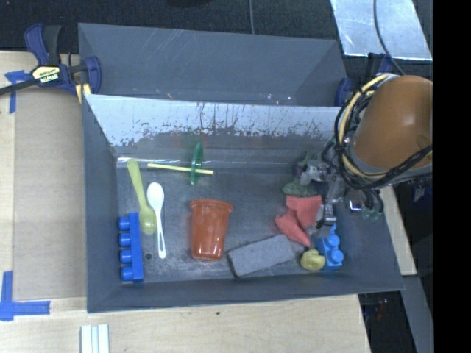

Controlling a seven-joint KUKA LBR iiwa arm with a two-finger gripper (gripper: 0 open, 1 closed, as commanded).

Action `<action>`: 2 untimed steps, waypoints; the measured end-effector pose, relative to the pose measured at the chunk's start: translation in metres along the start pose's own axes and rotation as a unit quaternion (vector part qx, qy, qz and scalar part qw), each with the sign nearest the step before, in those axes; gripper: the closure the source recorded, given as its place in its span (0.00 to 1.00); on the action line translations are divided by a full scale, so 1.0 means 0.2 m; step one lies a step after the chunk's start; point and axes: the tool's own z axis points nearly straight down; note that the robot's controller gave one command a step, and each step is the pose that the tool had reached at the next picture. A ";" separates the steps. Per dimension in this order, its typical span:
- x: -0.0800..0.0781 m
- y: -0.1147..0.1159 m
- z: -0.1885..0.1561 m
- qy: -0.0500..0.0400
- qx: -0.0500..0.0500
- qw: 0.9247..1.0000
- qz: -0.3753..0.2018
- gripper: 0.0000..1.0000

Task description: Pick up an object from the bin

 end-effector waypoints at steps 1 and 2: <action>-0.06 -0.13 0.30 -0.002 0.001 1.000 0.025 0.00; -0.07 -0.16 0.40 -0.002 0.000 1.000 0.028 0.00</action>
Offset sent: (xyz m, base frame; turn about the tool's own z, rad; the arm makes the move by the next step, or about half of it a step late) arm 0.0233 -0.0199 -0.0570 0.0541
